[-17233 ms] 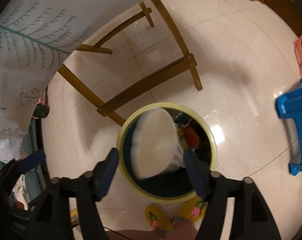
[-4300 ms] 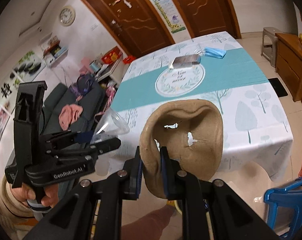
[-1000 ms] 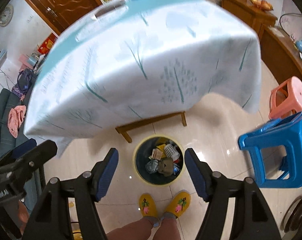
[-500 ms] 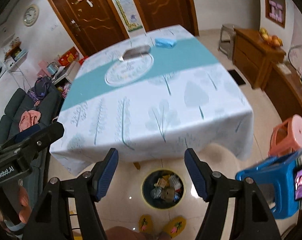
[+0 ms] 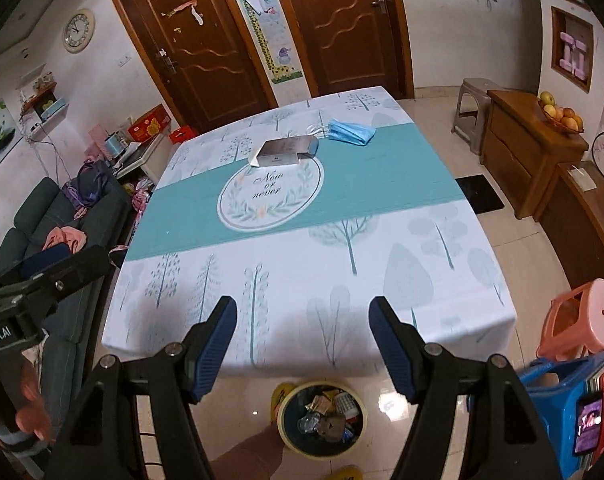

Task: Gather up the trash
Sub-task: 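Move both tools back over the table toward the silver box and mask, then grasp the silver box with the left gripper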

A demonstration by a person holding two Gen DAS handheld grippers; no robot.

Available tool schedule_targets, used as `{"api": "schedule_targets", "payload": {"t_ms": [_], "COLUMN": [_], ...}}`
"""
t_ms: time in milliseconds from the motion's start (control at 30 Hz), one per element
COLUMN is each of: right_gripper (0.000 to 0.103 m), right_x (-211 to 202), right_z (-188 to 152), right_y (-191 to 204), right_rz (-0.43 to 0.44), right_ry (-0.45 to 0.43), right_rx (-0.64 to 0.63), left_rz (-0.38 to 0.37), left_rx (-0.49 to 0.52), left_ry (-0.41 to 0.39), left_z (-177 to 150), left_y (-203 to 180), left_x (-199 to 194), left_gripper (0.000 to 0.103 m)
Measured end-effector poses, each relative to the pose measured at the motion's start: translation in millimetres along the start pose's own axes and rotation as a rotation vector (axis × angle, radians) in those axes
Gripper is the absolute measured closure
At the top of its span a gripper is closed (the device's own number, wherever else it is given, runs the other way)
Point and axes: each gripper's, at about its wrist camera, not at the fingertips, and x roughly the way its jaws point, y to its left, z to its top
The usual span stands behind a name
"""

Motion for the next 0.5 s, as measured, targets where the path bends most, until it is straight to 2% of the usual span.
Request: {"api": "schedule_targets", "payload": {"t_ms": [133,300,500], "right_gripper": [0.034,0.034,0.034], "right_x": [26.0,66.1,128.1], "right_z": [29.2,70.4,120.7], "right_y": [-1.0,-4.6,-10.7], "right_rz": [-0.008,-0.025,-0.094], "right_ry": [0.014,0.034,0.034], "right_rx": [0.038,0.135,0.261], "left_rz": [0.001,-0.079,-0.115], "left_rx": [0.116,0.243,0.401], "left_ry": [-0.003,0.081,0.161], "left_z": [42.2,104.3,156.6], "left_y": [11.2,27.0,29.6], "left_x": [31.7,95.4,181.8], "left_gripper": [0.001,0.001,0.001]}}
